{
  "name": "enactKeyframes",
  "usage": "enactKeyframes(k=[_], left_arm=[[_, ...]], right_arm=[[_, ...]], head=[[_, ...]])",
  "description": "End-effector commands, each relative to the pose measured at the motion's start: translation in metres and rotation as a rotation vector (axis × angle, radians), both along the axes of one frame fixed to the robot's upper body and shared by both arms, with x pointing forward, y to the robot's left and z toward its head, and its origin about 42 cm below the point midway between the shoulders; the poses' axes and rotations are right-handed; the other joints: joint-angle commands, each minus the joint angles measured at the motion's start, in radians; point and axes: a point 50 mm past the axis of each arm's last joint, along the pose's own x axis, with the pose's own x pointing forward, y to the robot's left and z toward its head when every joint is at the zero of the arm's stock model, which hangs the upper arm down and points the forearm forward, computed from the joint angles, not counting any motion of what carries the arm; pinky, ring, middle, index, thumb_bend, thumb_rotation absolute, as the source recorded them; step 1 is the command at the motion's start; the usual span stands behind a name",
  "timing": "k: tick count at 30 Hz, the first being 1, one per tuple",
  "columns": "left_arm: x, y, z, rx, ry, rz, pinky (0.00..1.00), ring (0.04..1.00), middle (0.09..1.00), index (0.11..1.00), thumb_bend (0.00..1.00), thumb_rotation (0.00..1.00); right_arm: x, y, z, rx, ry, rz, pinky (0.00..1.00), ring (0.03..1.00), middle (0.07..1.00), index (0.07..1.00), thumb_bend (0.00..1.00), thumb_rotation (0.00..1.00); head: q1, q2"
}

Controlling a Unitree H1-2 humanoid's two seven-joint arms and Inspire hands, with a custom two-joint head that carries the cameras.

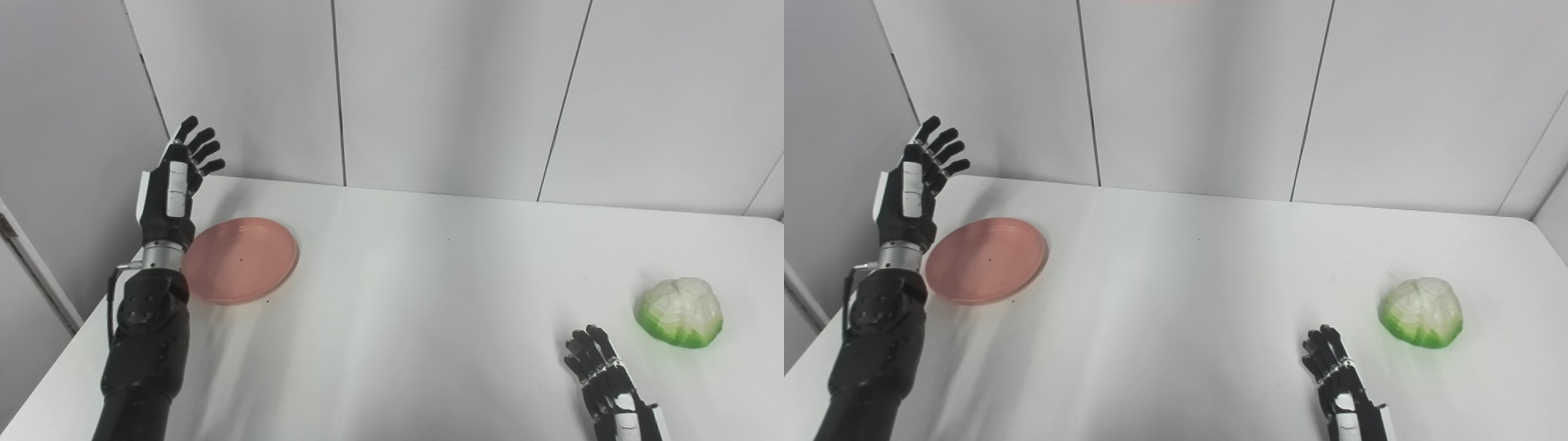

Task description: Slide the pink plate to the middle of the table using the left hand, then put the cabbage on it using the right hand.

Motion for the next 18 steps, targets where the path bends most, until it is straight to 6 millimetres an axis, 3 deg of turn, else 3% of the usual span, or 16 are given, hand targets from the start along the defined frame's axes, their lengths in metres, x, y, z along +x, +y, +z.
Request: enactKeyframes(k=[1,8,18], left_arm=[[0.012,0.016,0.041,0.037,-0.105,0.0,0.71,0.808,0.828,0.801,1.0,0.86],[0.017,0.049,0.031,0.042,-0.015,0.008,0.7,0.804,0.85,0.806,0.99,0.86],[0.013,0.073,0.008,0.009,0.077,0.052,0.7,0.788,0.816,0.803,0.98,0.86]], right_arm=[[-0.027,0.0,-0.023,0.015,0.135,-0.031,0.92,0.902,0.898,0.901,0.8,0.91],[-0.029,-0.002,-0.022,0.015,0.132,-0.032,0.91,0.894,0.885,0.887,0.79,0.91],[-0.03,-0.006,-0.019,0.019,0.136,-0.046,0.9,0.887,0.873,0.853,0.8,0.91]], head=[[0.002,0.003],[-0.001,0.014],[0.002,0.024]])
